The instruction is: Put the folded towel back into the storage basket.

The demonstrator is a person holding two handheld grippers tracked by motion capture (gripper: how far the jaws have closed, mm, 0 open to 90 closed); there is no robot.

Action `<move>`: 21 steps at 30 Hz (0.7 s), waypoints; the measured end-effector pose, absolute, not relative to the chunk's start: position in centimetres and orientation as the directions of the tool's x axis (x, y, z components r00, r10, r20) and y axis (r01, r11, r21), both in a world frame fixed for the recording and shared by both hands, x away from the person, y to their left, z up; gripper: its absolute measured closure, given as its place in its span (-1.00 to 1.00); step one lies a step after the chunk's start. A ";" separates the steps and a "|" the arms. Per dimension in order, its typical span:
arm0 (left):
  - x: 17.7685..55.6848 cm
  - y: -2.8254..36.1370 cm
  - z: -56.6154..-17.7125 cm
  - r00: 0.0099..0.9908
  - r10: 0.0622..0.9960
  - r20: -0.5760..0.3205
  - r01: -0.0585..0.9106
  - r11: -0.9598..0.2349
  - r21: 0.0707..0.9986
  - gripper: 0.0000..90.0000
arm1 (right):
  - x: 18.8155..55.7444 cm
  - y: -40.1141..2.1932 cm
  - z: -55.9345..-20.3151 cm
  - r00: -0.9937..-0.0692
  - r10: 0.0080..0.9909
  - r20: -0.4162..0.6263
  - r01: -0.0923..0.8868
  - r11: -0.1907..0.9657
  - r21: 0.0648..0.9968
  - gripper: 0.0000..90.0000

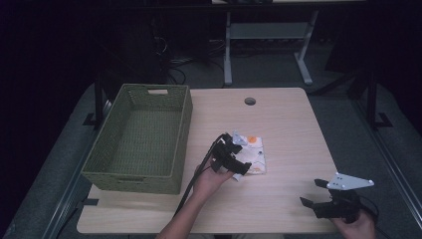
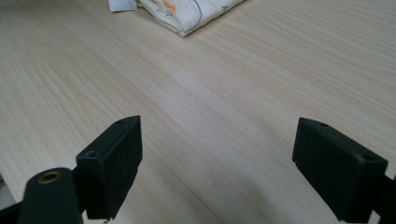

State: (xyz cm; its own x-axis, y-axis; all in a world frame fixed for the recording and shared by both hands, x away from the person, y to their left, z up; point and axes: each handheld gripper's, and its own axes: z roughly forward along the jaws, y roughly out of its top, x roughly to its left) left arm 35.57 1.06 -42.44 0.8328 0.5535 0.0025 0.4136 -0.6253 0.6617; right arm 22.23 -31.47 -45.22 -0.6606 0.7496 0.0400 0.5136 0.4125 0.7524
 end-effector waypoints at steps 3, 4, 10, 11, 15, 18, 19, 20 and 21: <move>36.6 0.7 -42.6 0.831 0.557 -0.004 0.429 -0.635 0.643 -0.55 | 22.3 -31.3 -45.2 -0.664 0.747 0.042 0.513 0.413 0.752 -0.65; 36.8 0.7 -42.7 0.828 0.561 -0.011 0.436 -0.631 0.642 -0.55 | 22.3 -31.3 -45.2 -0.664 0.747 0.042 0.513 0.413 0.752 -0.65; 38.3 0.1 -43.5 0.817 0.577 -0.021 0.469 -0.643 0.605 -0.51 | 22.3 -31.4 -45.2 -0.664 0.746 0.045 0.514 0.411 0.753 -0.65; 38.5 0.0 -43.7 0.814 0.580 -0.023 0.477 -0.646 0.596 -0.50 | 22.3 -31.4 -45.2 -0.663 0.747 0.045 0.513 0.410 0.754 -0.65; 39.4 -0.3 -44.2 0.807 0.590 -0.033 0.505 -0.660 0.556 -0.50 | 22.3 -31.4 -45.2 -0.664 0.746 0.047 0.514 0.410 0.754 -0.65; 39.9 -0.5 -44.5 0.803 0.594 -0.039 0.520 -0.667 0.534 -0.50 | 22.2 -31.4 -45.2 -0.665 0.746 0.048 0.515 0.410 0.753 -0.65; 40.0 -0.5 -44.6 0.801 0.598 -0.039 0.523 -0.665 0.533 -0.50 | 22.2 -31.4 -45.1 -0.665 0.745 0.049 0.515 0.410 0.753 -0.65; 40.1 -0.5 -44.7 0.798 0.602 -0.045 0.530 -0.663 0.529 -0.48 | 22.2 -31.4 -45.1 -0.665 0.745 0.049 0.515 0.409 0.753 -0.65; 40.2 -0.4 -44.8 0.797 0.603 -0.043 0.532 -0.666 0.523 -0.48 | 22.2 -31.4 -45.1 -0.665 0.745 0.050 0.515 0.409 0.754 -0.65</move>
